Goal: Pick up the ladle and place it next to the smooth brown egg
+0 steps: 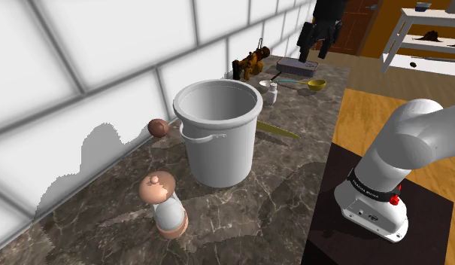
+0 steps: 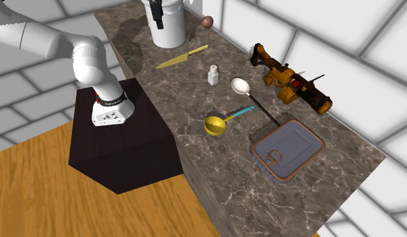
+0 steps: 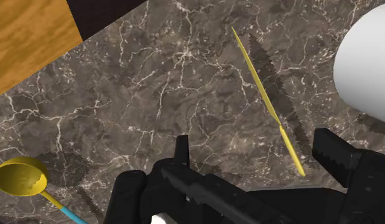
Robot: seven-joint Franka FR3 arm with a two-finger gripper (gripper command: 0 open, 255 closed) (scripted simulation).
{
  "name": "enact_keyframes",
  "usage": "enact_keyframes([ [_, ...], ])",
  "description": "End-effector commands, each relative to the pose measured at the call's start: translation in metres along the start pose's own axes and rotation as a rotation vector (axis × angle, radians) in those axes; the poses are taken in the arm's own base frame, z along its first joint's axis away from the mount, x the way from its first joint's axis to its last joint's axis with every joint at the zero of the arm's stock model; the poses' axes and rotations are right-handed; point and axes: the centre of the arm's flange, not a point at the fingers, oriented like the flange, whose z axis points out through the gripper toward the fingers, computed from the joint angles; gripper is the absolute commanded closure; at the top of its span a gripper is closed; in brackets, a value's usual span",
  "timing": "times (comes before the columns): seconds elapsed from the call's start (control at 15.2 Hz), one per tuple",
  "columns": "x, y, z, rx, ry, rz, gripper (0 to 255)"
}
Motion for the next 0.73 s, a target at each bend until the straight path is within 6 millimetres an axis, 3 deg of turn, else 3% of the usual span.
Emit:
enact_keyframes([
  [0.0,0.0,0.0,0.0,0.0,0.0,0.0,0],
  [0.66,0.059,0.112,0.054,0.024,-0.047,-0.131,0],
])
